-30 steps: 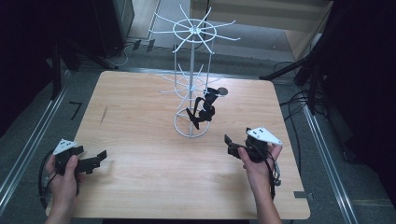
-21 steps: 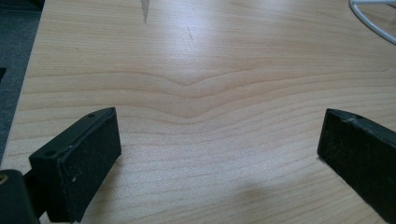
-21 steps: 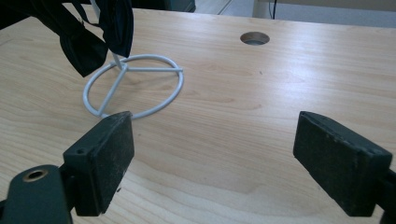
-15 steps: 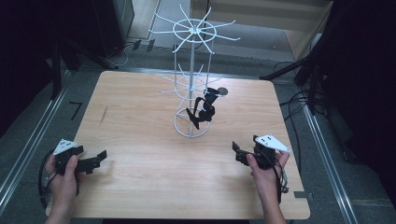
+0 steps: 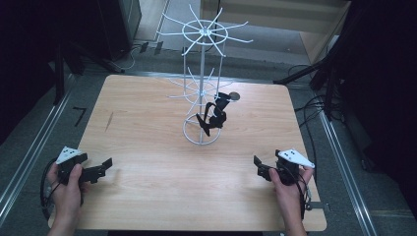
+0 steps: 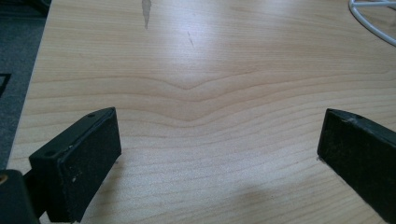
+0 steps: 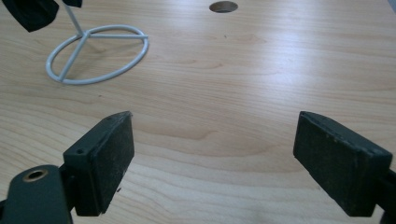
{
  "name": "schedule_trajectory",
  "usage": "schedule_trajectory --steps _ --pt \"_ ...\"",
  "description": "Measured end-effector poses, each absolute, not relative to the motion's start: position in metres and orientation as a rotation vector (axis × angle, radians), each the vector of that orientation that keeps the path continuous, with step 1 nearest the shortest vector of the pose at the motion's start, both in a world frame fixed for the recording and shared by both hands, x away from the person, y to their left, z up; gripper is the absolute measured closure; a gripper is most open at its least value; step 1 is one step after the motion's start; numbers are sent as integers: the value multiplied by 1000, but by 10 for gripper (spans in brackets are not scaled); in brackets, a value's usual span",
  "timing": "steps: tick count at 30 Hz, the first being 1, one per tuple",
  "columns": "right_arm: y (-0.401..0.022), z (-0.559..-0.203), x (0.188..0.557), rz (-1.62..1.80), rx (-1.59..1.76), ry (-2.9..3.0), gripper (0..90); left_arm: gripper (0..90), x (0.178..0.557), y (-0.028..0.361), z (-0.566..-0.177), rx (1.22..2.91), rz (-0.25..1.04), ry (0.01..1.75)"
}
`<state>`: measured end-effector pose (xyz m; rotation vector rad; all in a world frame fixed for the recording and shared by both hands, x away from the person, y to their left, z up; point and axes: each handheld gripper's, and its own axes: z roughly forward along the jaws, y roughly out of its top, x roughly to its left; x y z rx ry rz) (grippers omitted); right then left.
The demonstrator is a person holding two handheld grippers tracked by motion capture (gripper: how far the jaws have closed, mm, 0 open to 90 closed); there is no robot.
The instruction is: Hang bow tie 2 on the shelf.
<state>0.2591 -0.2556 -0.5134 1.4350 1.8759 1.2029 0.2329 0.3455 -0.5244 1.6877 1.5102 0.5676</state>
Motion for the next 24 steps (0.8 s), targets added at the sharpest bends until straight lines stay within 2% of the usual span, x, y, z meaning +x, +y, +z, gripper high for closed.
schedule_trajectory --steps 24 --pt "-301 -533 245 1175 1523 1816 130 0 232 340 -524 1697 610 1483"
